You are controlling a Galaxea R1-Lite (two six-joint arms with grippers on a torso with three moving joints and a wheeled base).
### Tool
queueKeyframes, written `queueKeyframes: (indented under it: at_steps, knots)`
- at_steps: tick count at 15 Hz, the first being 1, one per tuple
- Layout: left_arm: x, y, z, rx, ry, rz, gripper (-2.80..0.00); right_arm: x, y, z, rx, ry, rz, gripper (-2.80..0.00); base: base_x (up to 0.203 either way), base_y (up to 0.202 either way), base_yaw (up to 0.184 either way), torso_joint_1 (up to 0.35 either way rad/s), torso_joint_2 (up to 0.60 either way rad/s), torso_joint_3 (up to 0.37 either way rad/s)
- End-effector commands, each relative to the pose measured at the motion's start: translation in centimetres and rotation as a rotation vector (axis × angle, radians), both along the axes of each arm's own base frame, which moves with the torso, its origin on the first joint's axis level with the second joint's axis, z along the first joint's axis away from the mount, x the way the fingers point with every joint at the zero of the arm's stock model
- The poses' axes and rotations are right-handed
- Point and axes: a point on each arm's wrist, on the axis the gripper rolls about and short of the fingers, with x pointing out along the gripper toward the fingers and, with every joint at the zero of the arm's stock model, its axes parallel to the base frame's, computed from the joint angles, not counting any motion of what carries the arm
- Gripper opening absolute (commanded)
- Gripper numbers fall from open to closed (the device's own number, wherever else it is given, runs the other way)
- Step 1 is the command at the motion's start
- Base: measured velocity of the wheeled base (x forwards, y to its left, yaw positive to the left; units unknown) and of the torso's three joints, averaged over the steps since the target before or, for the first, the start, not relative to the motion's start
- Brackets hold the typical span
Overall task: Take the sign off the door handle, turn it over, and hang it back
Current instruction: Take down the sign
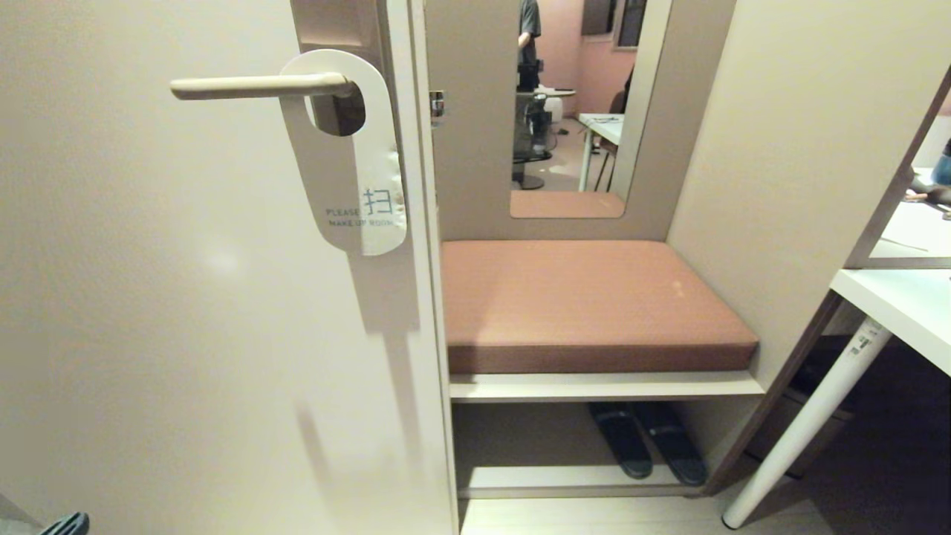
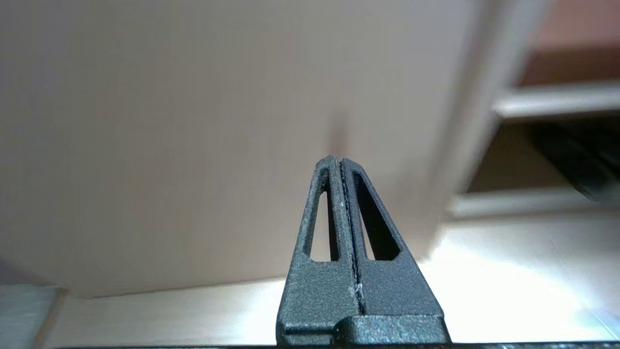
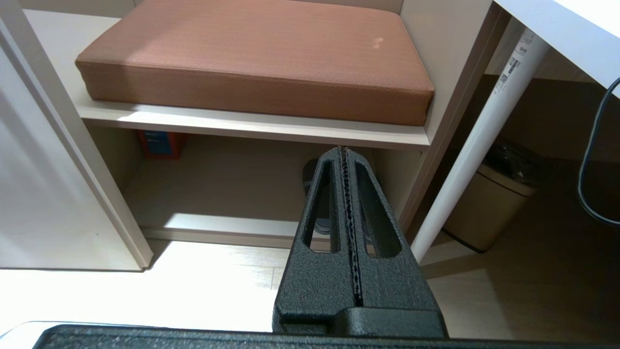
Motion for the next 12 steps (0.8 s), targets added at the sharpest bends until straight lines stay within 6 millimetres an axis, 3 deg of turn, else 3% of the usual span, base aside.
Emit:
queueKeyframes:
  at_steps: [1, 12]
  knots:
    - [-1.5, -0.2, -0.8, -0.028, -0.025, -0.09, -2.8, 0.0, 0.0, 0.0, 0.0, 0.002, 0.001, -2.8, 0.0, 0.0, 0.0, 0.0, 0.0, 0.0]
    - [-4.4, -0.1, -2.0, -0.047, -0.248, -0.025, -2.8, 0.0, 0.0, 0.0, 0.0, 0.002, 0.001, -2.8, 0.0, 0.0, 0.0, 0.0, 0.0, 0.0]
